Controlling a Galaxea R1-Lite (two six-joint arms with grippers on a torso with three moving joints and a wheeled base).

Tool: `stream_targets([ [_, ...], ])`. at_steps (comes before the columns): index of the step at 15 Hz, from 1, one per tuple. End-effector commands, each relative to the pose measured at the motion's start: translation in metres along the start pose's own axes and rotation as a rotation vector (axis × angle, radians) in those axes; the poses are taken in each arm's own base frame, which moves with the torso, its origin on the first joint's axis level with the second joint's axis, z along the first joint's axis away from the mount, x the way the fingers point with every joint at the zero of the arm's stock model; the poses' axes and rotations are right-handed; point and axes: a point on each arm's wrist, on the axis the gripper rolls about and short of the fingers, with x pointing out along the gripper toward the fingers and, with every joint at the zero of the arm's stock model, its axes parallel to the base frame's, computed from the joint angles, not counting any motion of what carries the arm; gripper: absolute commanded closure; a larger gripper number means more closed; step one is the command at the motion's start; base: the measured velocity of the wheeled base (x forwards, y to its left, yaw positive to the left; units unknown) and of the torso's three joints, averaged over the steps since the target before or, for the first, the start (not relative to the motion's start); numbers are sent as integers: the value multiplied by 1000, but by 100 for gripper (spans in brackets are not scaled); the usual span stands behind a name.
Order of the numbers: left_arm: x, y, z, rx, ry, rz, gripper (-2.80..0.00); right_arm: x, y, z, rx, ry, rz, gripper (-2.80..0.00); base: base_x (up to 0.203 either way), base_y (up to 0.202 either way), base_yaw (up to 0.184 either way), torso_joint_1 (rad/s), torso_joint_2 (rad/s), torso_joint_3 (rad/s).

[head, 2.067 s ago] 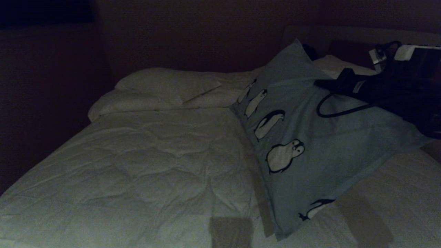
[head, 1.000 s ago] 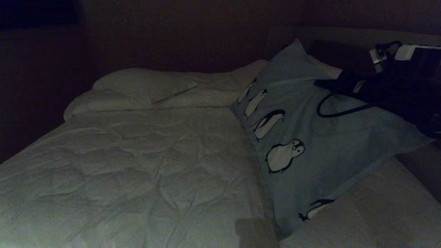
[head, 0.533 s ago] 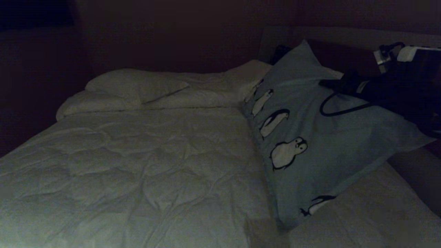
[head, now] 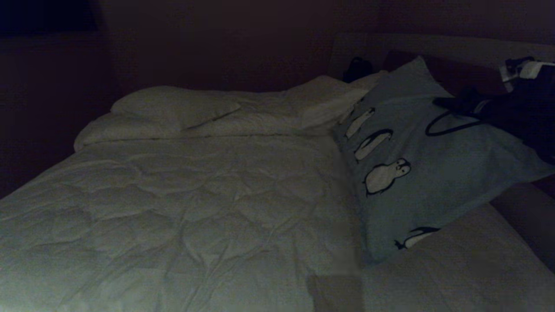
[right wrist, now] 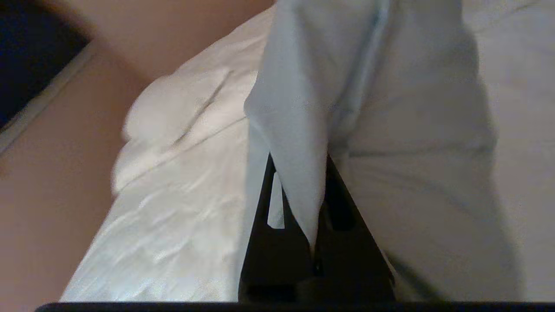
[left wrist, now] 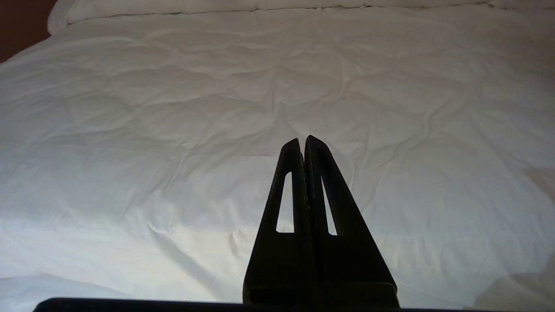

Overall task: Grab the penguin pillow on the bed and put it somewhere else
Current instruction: Move to the head of the bed

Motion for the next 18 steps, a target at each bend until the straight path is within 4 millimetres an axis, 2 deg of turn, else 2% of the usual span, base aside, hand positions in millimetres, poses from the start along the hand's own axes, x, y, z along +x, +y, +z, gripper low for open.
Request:
stream_targets([
  [1, 0, 0, 0, 0, 0, 1, 0, 6, -32, 7, 9, -20, -61, 0, 0, 0, 0, 0, 0, 0],
  [10, 0, 0, 0, 0, 0, 1, 0, 11, -120, 22, 36, -42, -175, 0, 0, 0, 0, 0, 0, 0],
  [14, 0, 0, 0, 0, 0, 1, 0, 1, -148, 24, 59, 42, -86, 0, 0, 0, 0, 0, 0, 0],
  [18, 0, 0, 0, 0, 0, 1, 0, -5, -167, 28, 28, 115, 44, 0, 0, 0, 0, 0, 0, 0],
])
